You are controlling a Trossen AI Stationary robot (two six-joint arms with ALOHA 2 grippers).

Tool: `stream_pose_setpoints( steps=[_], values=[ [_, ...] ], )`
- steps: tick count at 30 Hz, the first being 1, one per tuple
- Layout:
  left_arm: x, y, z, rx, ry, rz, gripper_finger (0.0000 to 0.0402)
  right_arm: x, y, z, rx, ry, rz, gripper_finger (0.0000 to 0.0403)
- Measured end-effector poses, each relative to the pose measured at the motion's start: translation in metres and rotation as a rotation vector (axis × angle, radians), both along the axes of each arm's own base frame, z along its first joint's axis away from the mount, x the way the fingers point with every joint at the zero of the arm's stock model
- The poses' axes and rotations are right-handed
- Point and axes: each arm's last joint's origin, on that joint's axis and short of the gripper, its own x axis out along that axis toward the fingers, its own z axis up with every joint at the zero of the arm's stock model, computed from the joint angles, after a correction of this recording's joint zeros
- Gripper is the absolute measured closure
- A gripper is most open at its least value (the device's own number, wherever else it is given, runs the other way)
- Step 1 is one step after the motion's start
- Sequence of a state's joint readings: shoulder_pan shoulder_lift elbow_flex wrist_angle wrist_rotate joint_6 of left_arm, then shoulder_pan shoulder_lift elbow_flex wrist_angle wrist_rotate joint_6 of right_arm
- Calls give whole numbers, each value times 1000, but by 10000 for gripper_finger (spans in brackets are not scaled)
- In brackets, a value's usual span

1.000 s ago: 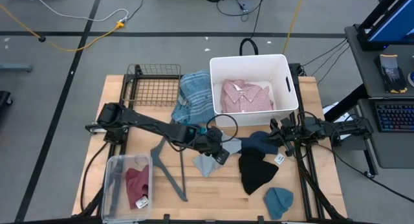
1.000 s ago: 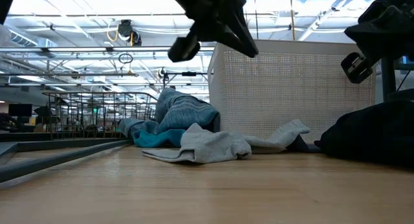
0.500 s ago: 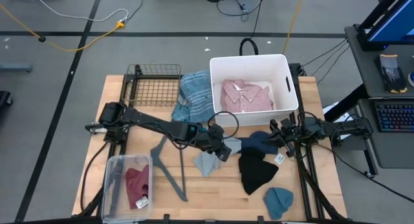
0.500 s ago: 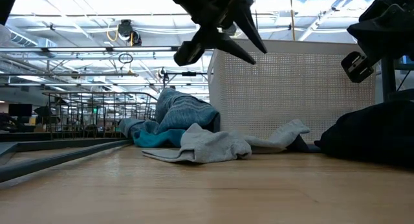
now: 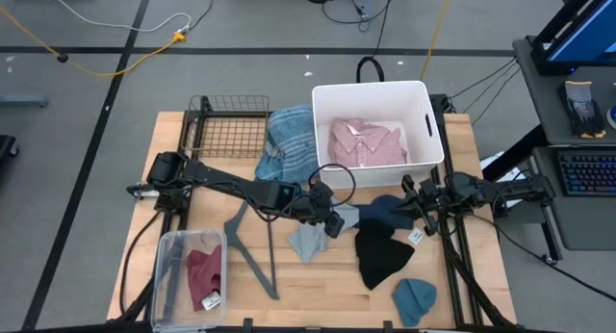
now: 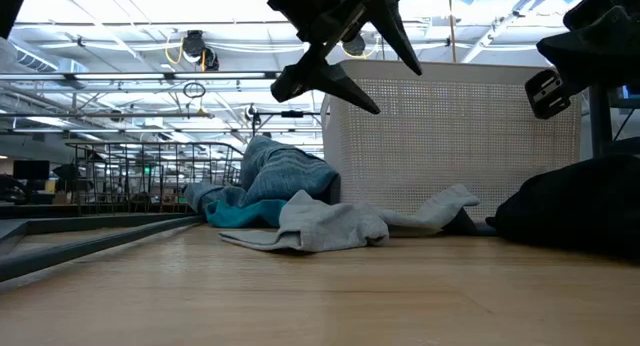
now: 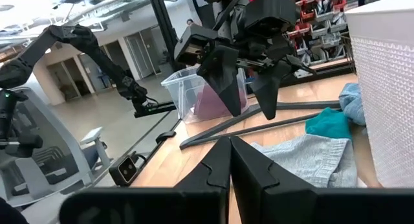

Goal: Pick & Place Cloths
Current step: Put the gray boxers into the transparent bin

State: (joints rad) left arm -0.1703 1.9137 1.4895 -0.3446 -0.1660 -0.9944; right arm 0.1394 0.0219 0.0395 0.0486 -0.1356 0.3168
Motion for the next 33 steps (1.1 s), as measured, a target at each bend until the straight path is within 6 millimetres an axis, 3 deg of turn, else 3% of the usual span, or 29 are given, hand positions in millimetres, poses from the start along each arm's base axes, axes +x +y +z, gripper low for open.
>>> stream_pose_setpoints(
  steps=[4,14,21,33],
  values=[
    [2,0,-8,38,25,-12,133,0,0,0,0,0,-1,399],
    [9,-4,-56,17,191,-104,133,1,0,-2,0,21,-3,399],
    [-1,-2,-64,29,326,-80,133,2,0,-3,-3,39,-3,399],
    [1,-3,-66,122,296,-18,133,4,0,-6,-24,64,-8,399]
  ],
)
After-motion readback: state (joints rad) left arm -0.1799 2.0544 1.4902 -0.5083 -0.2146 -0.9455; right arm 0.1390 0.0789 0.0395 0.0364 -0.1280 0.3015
